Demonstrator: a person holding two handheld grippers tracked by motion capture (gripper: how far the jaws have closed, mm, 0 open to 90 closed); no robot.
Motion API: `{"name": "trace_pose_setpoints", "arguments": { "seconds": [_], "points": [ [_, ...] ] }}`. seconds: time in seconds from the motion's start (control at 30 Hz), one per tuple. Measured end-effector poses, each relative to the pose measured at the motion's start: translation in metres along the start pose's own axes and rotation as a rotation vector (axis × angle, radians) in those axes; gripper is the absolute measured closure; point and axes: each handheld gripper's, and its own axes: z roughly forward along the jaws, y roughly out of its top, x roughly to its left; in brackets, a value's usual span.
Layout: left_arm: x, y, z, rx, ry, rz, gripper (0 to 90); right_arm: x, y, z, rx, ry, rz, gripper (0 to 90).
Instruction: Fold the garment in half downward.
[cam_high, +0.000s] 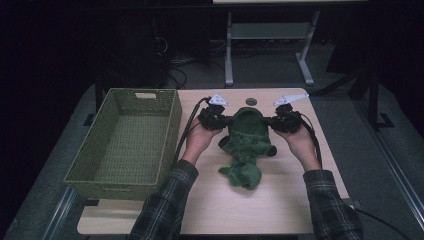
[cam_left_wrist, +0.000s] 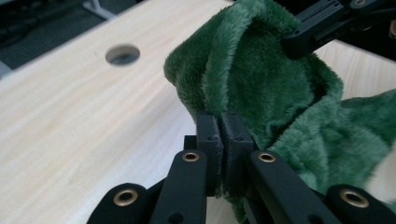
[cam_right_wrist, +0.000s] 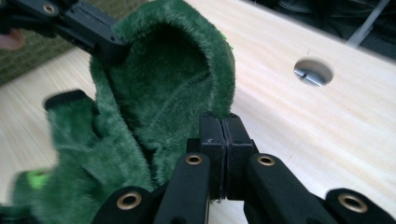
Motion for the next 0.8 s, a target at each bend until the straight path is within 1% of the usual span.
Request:
{"name": "trace_pose_setpoints", "arguments": {
  "seconds": [0.03, 0.07, 0.1, 0.13, 0.2, 0.3, 0.4, 0.43, 0.53, 0.63, 0.67, 0.73, 0.77, 0.8],
  "points": [
    [-0.001, 0.002, -0.003, -0.009, 0.001, 0.001, 87.4, 0.0, 0.004, -0.003, -0.014, -0.003, -0.009, 89.0],
    [-0.002, 0.004, -0.005, -0.009, 0.0, 0.016, 87.3, 0.0, 0.007, -0.007, -0.026, -0.005, -0.013, 89.0],
    [-0.004, 0.005, -0.008, -0.015, -0.001, 0.022, 87.3, 0.0, 0.008, -0.009, -0.04, -0.003, -0.013, 88.9],
    [-0.007, 0.006, -0.009, -0.02, -0.001, 0.019, 87.2, 0.002, 0.009, -0.013, -0.043, 0.003, -0.015, 88.9],
    [-0.012, 0.005, -0.015, -0.022, -0.001, 0.042, 87.1, 0.006, 0.007, -0.016, -0.046, 0.006, -0.034, 88.9],
    [-0.019, 0.0, -0.022, -0.032, -0.005, 0.056, 87.0, 0.013, -0.002, -0.02, -0.053, 0.015, -0.06, 88.8],
    [-0.03, -0.005, -0.029, -0.045, -0.02, 0.069, 86.9, 0.018, -0.012, -0.025, -0.065, 0.035, -0.062, 88.8],
    [-0.032, -0.007, -0.03, -0.047, -0.021, 0.075, 86.9, 0.019, -0.015, -0.027, -0.069, 0.046, -0.067, 88.8],
    [-0.043, -0.011, -0.034, -0.056, -0.038, 0.091, 86.7, 0.024, -0.024, -0.031, -0.075, 0.057, -0.084, 88.7],
    [-0.052, -0.016, -0.037, -0.057, -0.051, 0.112, 86.5, 0.03, -0.031, -0.035, -0.075, 0.079, -0.093, 88.6],
    [-0.055, -0.018, -0.038, -0.059, -0.048, 0.123, 86.4, 0.034, -0.035, -0.038, -0.092, 0.091, -0.095, 88.5],
    [-0.059, -0.025, -0.04, -0.064, -0.052, 0.134, 86.1, 0.038, -0.042, -0.04, -0.099, 0.124, -0.088, 88.5],
    [-0.061, -0.028, -0.04, -0.066, -0.059, 0.133, 86.1, 0.04, -0.046, -0.041, -0.106, 0.125, -0.093, 88.5],
    [-0.063, -0.031, -0.041, -0.059, -0.061, 0.145, 86.1, 0.043, -0.05, -0.042, -0.102, 0.133, -0.094, 88.5]
  ]
}}
